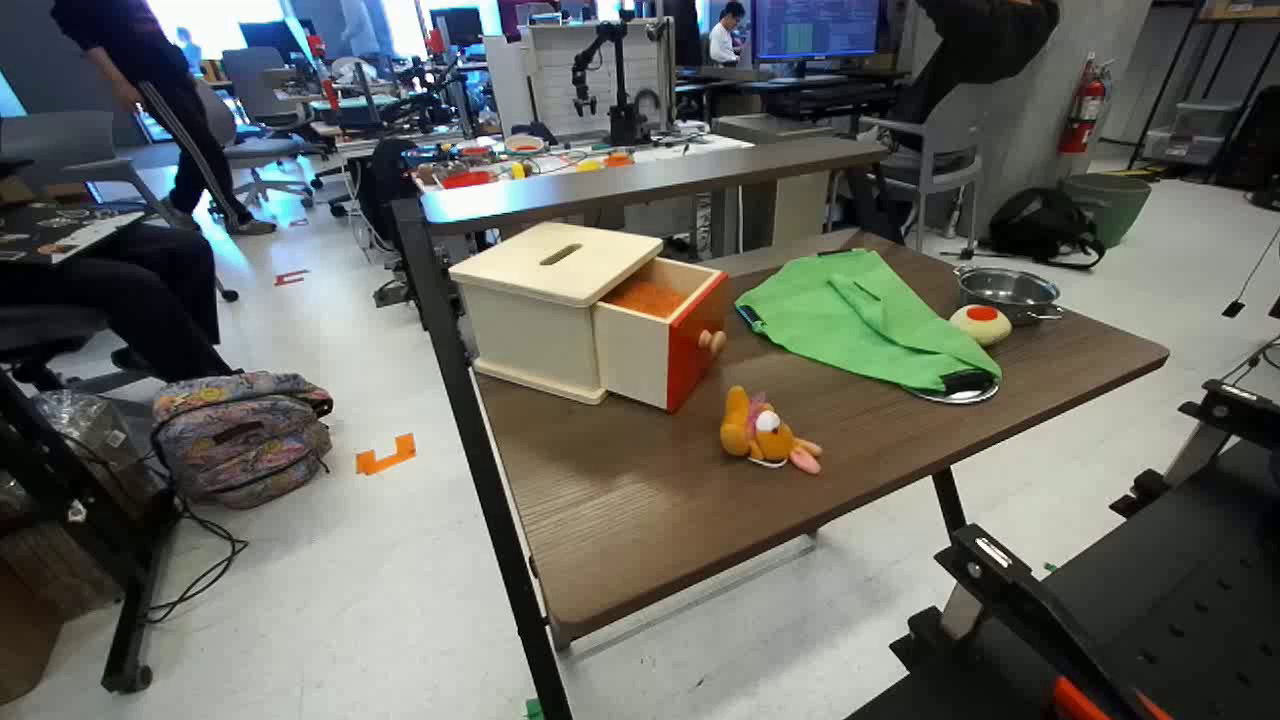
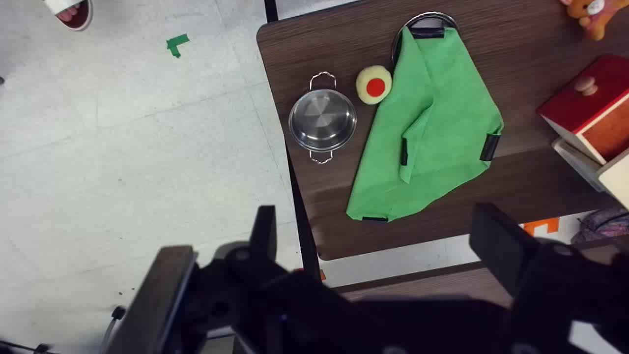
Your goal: Use the green towel to wipe the tabletop
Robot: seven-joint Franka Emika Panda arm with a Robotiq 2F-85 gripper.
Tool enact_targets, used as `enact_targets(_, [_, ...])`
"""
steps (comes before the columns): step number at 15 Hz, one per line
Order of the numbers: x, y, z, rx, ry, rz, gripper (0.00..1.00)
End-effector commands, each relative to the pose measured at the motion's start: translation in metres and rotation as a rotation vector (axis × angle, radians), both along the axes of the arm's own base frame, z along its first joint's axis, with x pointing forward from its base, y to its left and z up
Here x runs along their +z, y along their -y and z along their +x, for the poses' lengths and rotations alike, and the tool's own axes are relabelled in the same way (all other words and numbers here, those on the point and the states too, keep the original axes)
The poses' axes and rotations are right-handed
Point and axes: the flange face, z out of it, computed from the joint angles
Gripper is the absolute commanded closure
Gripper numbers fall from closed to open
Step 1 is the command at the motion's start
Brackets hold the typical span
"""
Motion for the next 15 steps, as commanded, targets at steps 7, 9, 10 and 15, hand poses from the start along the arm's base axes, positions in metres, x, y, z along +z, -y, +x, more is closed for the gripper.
enact_targets(7, [-0.01, -0.019, 0.021, 0.033, -0.037, 0.004, 0.0])
enact_targets(9, [-0.019, -0.038, 0.037, 0.059, -0.054, 0.002, 0.0])
enact_targets(10, [-0.024, -0.049, 0.045, 0.083, -0.064, 0.002, 0.0])
enact_targets(15, [-0.06, -0.101, 0.089, 0.168, -0.112, -0.009, 0.0])
